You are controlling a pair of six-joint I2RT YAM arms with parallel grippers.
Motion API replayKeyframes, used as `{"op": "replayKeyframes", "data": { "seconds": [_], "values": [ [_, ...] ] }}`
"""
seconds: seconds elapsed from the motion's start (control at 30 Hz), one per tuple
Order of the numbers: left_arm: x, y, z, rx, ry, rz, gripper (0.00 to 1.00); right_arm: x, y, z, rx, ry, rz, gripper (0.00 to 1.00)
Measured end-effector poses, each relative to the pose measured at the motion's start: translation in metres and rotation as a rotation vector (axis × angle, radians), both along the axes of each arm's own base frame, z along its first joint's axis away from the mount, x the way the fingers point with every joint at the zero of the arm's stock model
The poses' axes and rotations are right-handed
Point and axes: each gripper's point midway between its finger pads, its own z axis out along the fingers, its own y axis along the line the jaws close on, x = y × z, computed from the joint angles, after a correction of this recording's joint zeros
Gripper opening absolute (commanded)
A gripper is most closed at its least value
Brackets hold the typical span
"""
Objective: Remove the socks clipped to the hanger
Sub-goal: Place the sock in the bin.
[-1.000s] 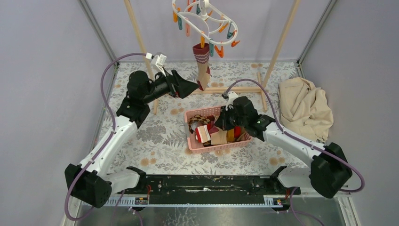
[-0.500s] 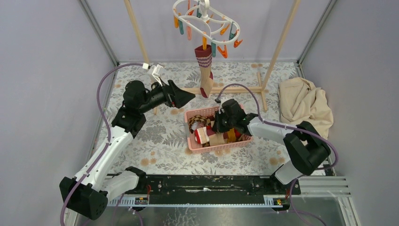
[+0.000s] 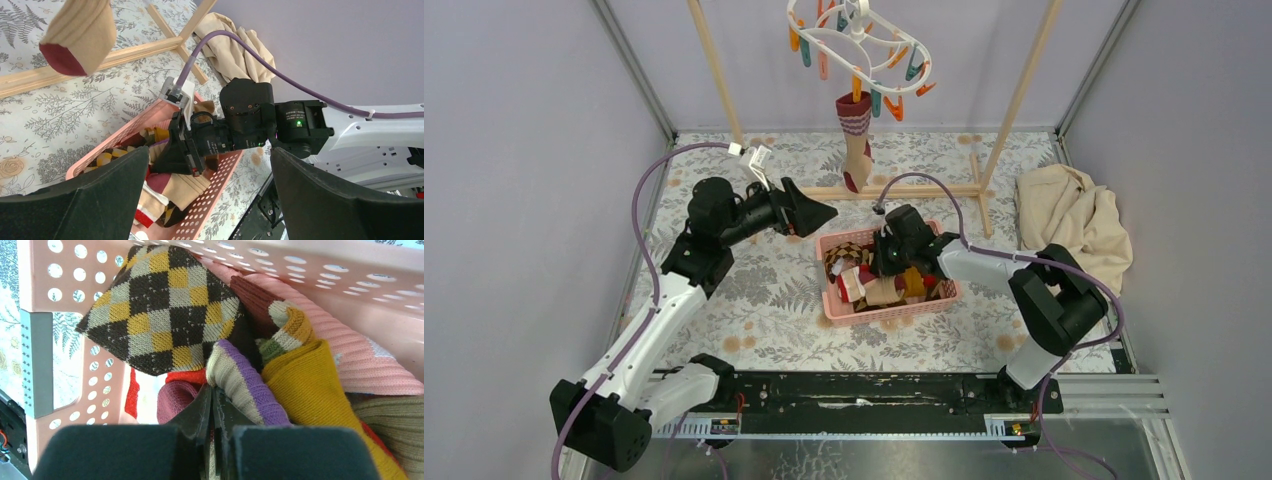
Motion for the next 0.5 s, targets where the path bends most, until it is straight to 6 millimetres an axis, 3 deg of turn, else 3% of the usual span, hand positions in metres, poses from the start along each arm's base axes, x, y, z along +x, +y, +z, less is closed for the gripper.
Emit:
{"op": "replayKeyframes", "data": {
  "seconds": [0.2, 0.37, 0.5],
  "values": [
    [-0.002, 0.002, 0.000, 0.004, 0.005, 0.007, 0.99, -0.001, -0.007, 0.018, -0.039, -0.022, 0.013, 0.17],
    [-0.002, 0.002, -0.002, 0.007, 0.009, 0.006, 0.99, 0.002, -0.011, 0.059, -0.020, -0.100, 0.016, 0.33],
    [-0.003, 0.002, -0.003, 0.010, 0.015, 0.006, 0.99, 0.003, -0.015, 0.094, 0.013, -0.174, 0.007, 0.40]
  ]
}}
